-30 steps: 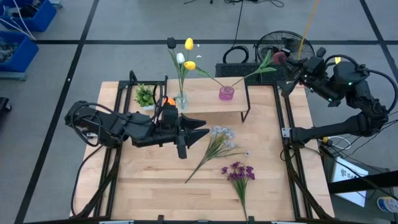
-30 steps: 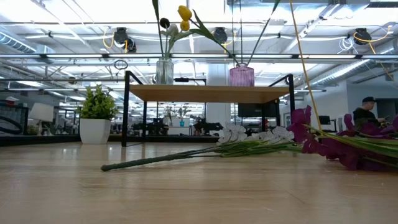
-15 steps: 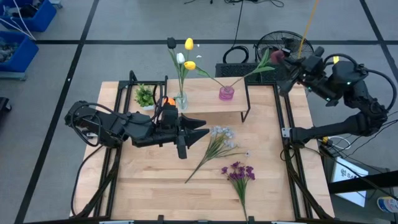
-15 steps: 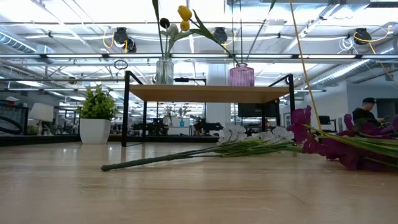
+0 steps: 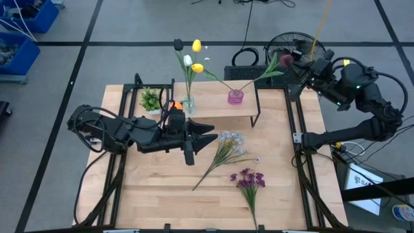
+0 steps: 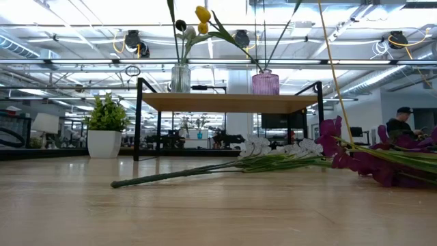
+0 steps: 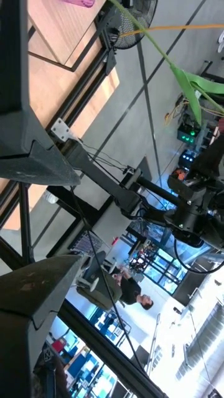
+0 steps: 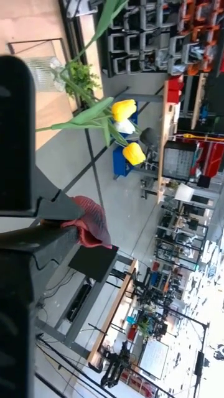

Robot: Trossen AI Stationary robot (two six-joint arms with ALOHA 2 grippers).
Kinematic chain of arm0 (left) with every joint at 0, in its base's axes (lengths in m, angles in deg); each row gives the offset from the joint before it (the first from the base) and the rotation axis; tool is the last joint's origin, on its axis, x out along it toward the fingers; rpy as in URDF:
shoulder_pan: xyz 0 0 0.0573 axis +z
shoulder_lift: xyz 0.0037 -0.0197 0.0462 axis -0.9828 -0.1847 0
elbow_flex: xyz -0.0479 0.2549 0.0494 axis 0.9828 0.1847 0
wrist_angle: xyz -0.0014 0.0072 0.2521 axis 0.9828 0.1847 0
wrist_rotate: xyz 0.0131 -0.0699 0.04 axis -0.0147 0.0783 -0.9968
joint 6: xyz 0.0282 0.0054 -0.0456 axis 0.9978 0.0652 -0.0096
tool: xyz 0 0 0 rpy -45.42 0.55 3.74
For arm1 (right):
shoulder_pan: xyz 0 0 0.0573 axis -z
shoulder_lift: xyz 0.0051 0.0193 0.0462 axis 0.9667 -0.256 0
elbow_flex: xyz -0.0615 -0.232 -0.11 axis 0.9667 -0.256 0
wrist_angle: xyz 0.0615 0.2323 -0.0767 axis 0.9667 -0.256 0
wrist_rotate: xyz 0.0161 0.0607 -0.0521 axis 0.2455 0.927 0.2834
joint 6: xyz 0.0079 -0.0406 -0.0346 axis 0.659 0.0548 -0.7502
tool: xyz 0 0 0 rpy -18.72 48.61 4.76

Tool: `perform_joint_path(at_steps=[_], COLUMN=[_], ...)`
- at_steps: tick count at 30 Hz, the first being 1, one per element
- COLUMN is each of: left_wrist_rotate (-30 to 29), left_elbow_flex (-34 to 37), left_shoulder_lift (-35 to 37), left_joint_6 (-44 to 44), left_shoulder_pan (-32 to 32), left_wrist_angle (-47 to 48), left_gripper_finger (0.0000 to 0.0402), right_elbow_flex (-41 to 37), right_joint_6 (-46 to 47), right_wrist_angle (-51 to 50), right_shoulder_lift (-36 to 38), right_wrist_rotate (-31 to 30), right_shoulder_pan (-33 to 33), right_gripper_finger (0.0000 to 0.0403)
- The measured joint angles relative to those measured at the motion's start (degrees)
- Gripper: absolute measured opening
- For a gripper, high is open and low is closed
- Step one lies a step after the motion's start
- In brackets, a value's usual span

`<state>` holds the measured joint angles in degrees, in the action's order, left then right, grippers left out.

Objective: Pick and place flowers into a vace then onto a shelf
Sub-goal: Put the dark red tulip into the purple vase

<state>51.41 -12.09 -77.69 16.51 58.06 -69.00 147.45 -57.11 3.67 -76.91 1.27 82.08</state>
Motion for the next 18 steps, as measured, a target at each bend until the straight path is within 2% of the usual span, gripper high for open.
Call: perform_joint_path(at_steps=[11,18], left_wrist_rotate=[0.01,0.02], left_elbow_flex=[0.00,0.00], left_shoulder_lift=[0.00,0.00], left_joint_6=[0.05,0.05], left_shoulder_pan=[0.00,0.02], left_wrist_angle=[0.08,0.64], left_gripper_finger=[0.0198,0.0198], right_elbow_flex=[-0.04,-1.10], right_joint_6=[0.18,2.93], right_wrist_angle=[-2.24,-4.52], right_shoulder_lift=[-2.73,-5.63], right_wrist_rotate=[0.03,0.03], right_shoulder_pan=[0.00,0.00], right_gripper_finger=[0.0007,0.0053])
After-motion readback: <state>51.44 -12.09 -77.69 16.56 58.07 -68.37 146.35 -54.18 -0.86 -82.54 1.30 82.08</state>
